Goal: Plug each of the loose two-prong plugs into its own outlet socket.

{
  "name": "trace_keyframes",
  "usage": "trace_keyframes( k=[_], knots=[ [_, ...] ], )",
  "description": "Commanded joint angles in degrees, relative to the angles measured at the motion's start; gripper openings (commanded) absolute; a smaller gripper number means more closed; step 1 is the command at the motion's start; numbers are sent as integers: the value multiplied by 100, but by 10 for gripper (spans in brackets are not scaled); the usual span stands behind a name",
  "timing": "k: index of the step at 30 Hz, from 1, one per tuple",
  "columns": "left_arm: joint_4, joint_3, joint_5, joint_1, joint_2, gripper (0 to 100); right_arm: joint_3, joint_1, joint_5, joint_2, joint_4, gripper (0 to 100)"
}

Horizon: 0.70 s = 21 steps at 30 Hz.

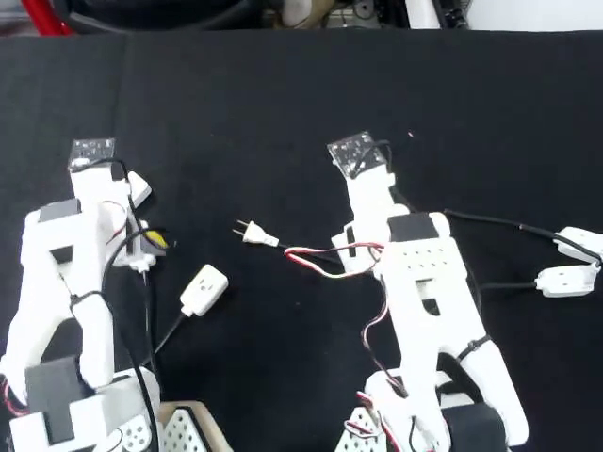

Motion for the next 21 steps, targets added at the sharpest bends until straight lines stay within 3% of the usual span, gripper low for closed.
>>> trace_keyframes(
  k=[1, 7, 11, 16, 21],
  knots=[
    [-404, -303, 97, 92, 26, 321, -321, -62, 26, 13, -97, 12],
    [-923, 110, 149, 136, 26, 317, -321, -53, 35, 13, -97, 12],
    [-1380, 391, 158, 119, 141, 256, -321, -53, 26, 13, -105, 12],
    [-1099, 462, 123, 145, 79, 254, -321, -53, 26, 48, -105, 12],
    [-923, 848, 105, 787, -554, 256, -330, -53, 26, 48, -176, 12]
  ],
)
